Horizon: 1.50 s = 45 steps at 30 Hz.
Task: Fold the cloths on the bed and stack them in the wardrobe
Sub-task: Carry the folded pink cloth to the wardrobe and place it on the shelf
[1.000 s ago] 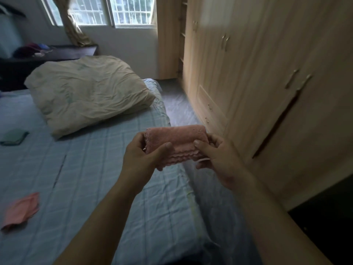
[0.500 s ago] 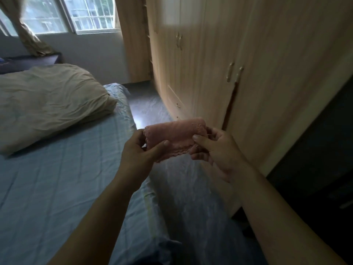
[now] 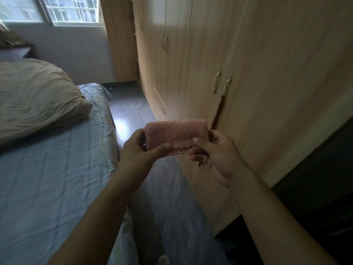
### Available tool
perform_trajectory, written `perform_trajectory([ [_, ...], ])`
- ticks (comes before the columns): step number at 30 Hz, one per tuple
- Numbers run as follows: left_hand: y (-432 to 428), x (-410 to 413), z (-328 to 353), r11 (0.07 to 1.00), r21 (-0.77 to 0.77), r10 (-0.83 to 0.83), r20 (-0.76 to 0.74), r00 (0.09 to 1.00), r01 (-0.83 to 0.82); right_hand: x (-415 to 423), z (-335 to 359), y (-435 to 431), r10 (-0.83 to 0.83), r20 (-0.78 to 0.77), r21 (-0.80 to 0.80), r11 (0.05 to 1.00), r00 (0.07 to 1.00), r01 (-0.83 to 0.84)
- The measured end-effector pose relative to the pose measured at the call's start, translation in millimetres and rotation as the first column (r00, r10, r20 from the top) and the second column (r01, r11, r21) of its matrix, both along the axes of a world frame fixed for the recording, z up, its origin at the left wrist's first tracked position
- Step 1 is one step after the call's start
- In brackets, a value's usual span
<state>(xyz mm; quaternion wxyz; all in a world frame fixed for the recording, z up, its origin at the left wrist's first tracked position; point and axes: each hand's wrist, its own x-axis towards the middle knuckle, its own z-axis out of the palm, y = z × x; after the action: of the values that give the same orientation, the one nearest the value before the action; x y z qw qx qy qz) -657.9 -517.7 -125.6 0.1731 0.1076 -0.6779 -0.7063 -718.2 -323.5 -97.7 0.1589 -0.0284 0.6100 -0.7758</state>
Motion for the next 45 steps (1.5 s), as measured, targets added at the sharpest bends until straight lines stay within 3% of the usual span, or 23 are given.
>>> perform_trajectory([
  [14, -69.7, -194.0, 37.0, 0.995, 0.101, 0.030, -0.022, 0.999, -0.028, -213.8, 31.0, -76.2, 0.122, -0.040, -0.008, 0.992, 0.992, -0.123],
  [28, -168.4, -370.2, 34.1, 0.945, 0.017, 0.328, -0.021, 0.944, -0.328, -422.6, 33.3, -196.9, 0.321, -0.014, -0.043, 0.946, 0.947, -0.321],
  [34, -234.6, -431.6, 17.9, 0.917, 0.025, 0.398, 0.005, 0.917, -0.398, -489.2, 19.5, -264.5, 0.357, 0.020, -0.020, 0.934, 0.934, -0.357],
  [45, -422.0, -567.9, 19.3, 0.928, 0.001, 0.372, 0.021, 0.928, -0.372, -625.0, 13.7, -454.9, 0.316, -0.002, 0.029, 0.948, 0.949, -0.316],
])
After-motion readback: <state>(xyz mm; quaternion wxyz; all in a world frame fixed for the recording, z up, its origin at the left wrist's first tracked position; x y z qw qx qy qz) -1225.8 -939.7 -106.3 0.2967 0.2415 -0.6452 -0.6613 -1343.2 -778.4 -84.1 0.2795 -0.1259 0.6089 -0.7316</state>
